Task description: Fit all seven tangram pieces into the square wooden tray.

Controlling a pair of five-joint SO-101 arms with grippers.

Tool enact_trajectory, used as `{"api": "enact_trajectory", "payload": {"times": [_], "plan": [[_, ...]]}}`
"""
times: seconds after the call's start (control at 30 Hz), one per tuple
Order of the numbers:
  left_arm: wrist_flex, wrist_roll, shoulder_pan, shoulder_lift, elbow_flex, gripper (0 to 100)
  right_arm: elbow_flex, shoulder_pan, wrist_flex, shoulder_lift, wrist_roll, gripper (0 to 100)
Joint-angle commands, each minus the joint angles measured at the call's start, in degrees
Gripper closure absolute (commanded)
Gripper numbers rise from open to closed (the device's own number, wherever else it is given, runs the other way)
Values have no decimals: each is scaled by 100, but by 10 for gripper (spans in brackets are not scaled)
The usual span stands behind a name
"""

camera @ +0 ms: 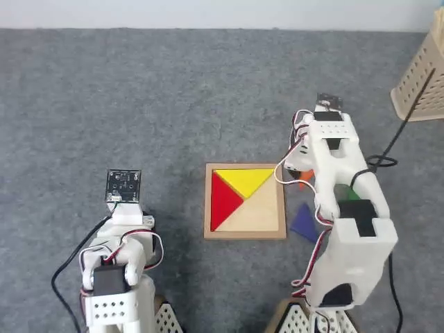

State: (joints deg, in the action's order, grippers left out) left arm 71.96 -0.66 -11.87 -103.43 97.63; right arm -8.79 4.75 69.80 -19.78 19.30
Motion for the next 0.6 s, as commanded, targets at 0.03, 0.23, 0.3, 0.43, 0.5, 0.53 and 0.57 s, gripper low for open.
{"api": "enact_trajectory", "payload": {"times": [0.03, 0.23, 0.3, 0.43, 0.5, 0.53, 0.57], "plan": [[35, 44, -26, -123, -110, 988, 273, -462, -110, 84, -158, 815], [35, 44, -26, -123, -110, 988, 782, -989, 365, 75, -1284, 814], [35, 44, -26, -123, -110, 988, 1108, -1112, 673, 84, -1371, 814], [35, 44, -26, -123, -110, 988, 1714, -831, 1077, 92, -2013, 814], [35, 44, -26, -123, -110, 988, 1873, -541, 1077, 84, -1952, 814], [35, 44, -26, -123, -110, 988, 1934, -382, 1024, 57, -1925, 814], [35, 44, -26, -123, -110, 988, 1969, -215, 945, 48, -1934, 815]]}}
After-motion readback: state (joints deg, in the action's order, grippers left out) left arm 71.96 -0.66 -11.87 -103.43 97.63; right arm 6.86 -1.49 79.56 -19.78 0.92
